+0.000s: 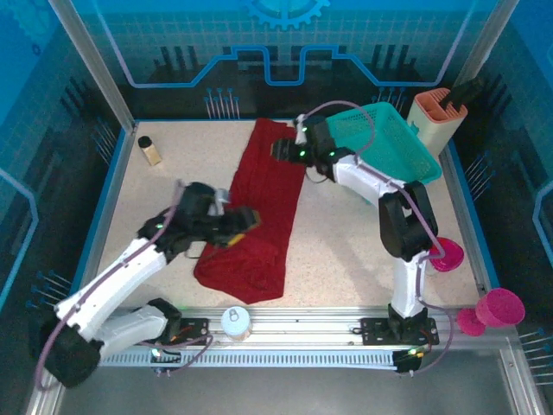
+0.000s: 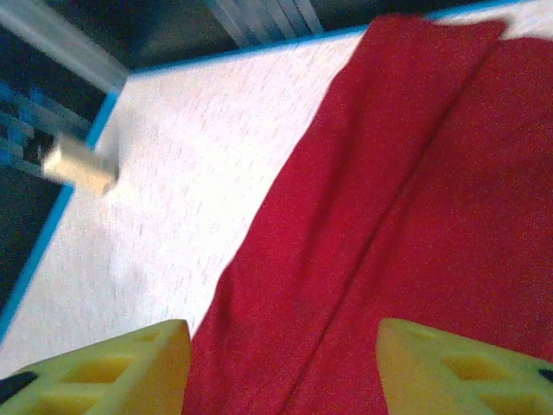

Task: Fold the inside-out t-shirt

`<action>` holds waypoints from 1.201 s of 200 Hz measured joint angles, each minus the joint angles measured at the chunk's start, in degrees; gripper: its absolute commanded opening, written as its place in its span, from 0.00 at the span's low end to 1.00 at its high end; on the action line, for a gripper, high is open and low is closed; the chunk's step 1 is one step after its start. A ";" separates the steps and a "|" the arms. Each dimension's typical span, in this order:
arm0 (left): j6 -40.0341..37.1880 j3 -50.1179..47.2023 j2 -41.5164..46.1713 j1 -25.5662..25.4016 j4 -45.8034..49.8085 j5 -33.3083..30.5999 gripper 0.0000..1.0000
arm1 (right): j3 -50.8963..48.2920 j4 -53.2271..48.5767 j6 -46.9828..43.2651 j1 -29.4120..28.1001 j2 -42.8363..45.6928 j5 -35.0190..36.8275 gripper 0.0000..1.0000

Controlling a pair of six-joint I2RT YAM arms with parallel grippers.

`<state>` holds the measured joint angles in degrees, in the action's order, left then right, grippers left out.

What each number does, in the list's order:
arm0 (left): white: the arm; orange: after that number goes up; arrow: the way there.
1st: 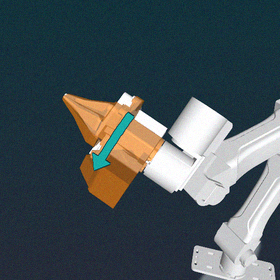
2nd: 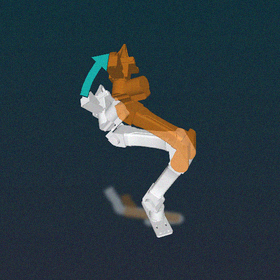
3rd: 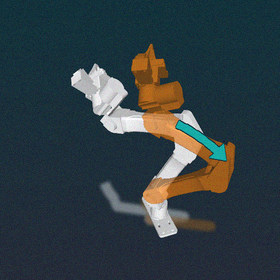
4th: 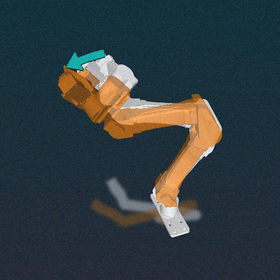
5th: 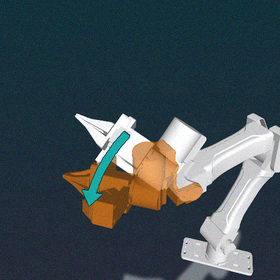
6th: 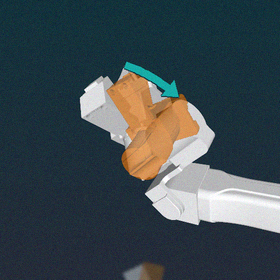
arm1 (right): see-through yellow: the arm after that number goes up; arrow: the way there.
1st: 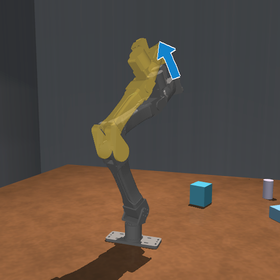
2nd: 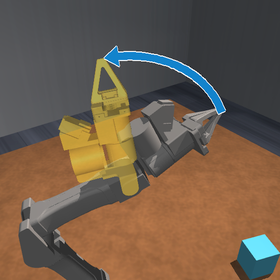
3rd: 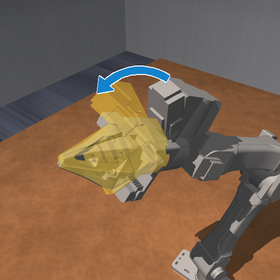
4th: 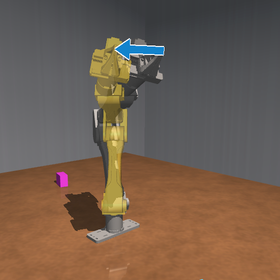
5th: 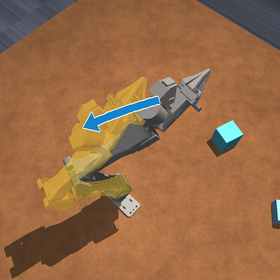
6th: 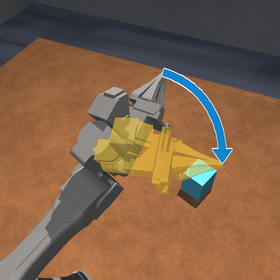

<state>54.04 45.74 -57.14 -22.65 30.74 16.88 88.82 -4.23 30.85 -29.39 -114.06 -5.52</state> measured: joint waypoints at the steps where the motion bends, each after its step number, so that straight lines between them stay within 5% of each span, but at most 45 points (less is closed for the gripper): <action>1: -0.37 -0.44 0.24 1.07 0.35 0.02 0.65 | -0.13 -0.09 -0.13 -0.24 0.09 0.20 0.58; 23: -3.98 -3.82 -1.66 12.20 4.37 -0.70 0.65 | -2.16 -3.41 -4.83 -9.88 -0.02 3.45 0.51; 65: -7.41 -5.29 -14.32 19.08 2.08 0.68 0.60 | 2.78 -12.55 -14.62 -24.17 -5.05 9.35 0.53; 86: -7.43 -8.07 -16.98 20.92 0.20 0.28 0.55 | 4.00 -15.26 -15.72 -25.94 -6.73 12.52 0.53; 105: -7.04 -11.08 -16.72 21.00 -1.62 -0.79 0.37 | 5.46 -17.03 -15.47 -26.84 -8.15 14.93 0.52; 153: -6.38 -17.38 -11.85 22.51 -3.65 -3.15 0.35 | 9.22 -19.30 -14.05 -27.98 -12.74 19.71 0.50; 173: -6.36 -18.21 -10.14 22.60 -4.07 -3.65 0.34 | 9.68 -19.80 -13.46 -28.63 -13.75 21.29 0.36; 205: -6.10 -19.50 -9.86 22.62 -5.03 -4.22 0.26 | 9.68 -19.67 -11.89 -29.55 -13.94 24.68 0.00; 240: -6.40 -21.29 -8.87 22.71 -7.39 -3.56 0.22 | 5.68 -19.43 -10.58 -28.46 -10.71 25.18 0.00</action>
<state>47.64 24.45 -66.02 0.05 23.35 13.32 94.50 -23.66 20.27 -57.84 -124.77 19.66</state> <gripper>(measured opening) 0.236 0.069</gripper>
